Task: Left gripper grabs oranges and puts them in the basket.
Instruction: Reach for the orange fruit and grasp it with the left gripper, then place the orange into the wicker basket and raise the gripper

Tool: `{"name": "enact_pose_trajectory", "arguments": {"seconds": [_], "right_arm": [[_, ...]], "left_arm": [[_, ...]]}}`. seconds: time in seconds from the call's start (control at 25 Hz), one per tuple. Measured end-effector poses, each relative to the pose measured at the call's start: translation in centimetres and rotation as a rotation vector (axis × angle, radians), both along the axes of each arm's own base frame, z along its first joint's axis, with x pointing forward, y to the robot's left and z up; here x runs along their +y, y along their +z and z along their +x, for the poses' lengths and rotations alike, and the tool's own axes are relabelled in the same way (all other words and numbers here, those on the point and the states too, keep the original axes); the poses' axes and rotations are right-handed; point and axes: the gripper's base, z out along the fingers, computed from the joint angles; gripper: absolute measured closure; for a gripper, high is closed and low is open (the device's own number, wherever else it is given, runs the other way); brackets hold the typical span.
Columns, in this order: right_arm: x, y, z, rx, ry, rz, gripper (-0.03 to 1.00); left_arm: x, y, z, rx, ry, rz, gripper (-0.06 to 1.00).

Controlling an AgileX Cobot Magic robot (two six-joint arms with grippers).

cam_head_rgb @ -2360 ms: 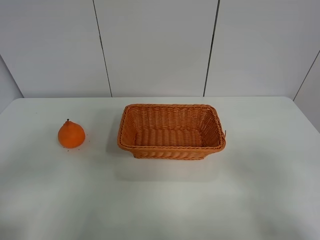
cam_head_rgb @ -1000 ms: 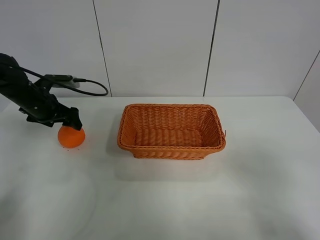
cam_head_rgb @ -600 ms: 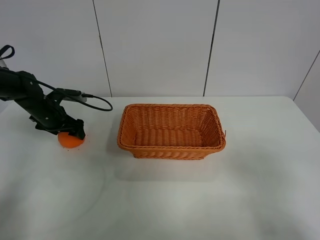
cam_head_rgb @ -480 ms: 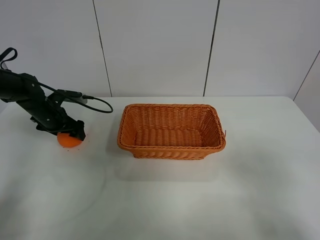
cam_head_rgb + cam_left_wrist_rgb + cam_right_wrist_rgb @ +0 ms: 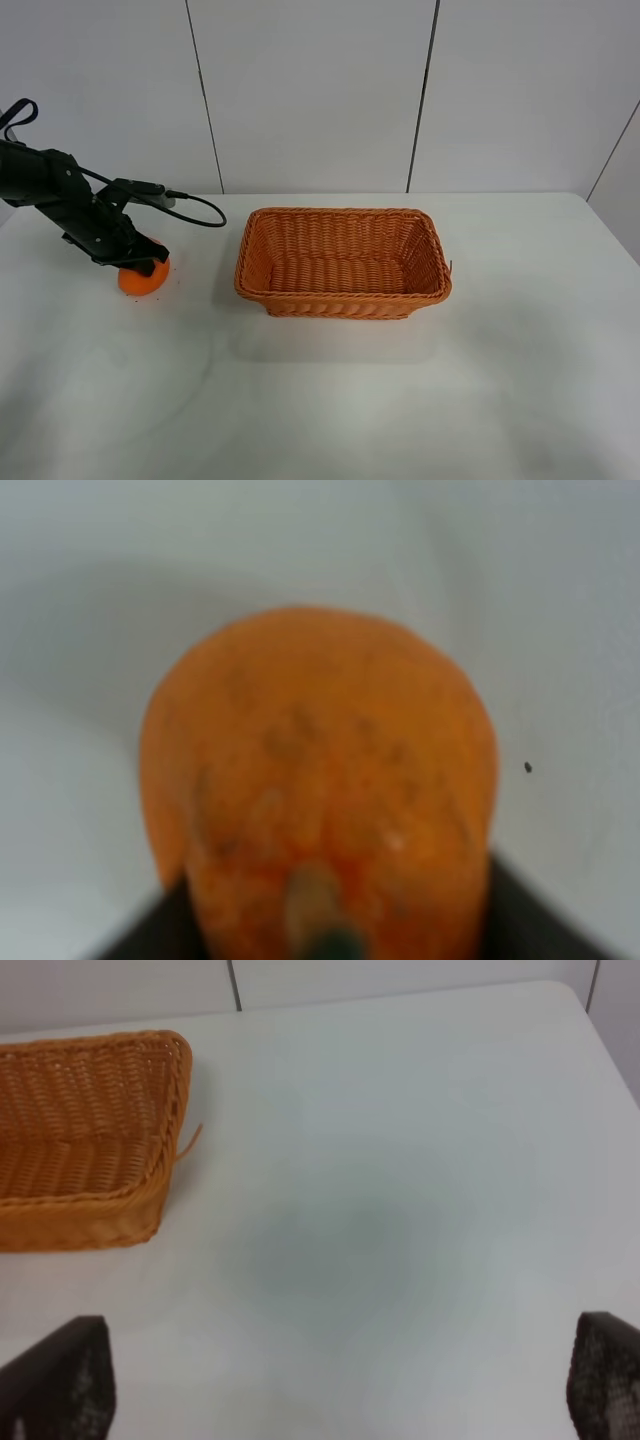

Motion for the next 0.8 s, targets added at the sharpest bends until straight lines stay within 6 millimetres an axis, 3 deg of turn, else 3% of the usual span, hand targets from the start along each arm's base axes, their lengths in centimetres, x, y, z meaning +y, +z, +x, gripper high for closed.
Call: {"name": "enact_pose_trajectory", "arguments": {"seconds": [0.04, 0.12, 0.48, 0.8], "right_arm": [[0.0, 0.0, 0.0, 0.0, 0.0, 0.0, 0.27], [0.0, 0.0, 0.0, 0.0, 0.0, 0.0, 0.27], [0.0, 0.0, 0.0, 0.0, 0.0, 0.0, 0.27], [0.0, 0.0, 0.0, 0.0, 0.0, 0.0, 0.27]], "left_arm": [[0.0, 0.0, 0.0, -0.001, 0.0, 0.0, 0.73], [0.0, 0.1, 0.1, -0.003, 0.0, 0.0, 0.81], [0.0, 1.1, -0.3, 0.01, 0.034, -0.021, 0.81], [-0.1, 5.6, -1.3, -0.037, 0.031, -0.029, 0.81]]}}
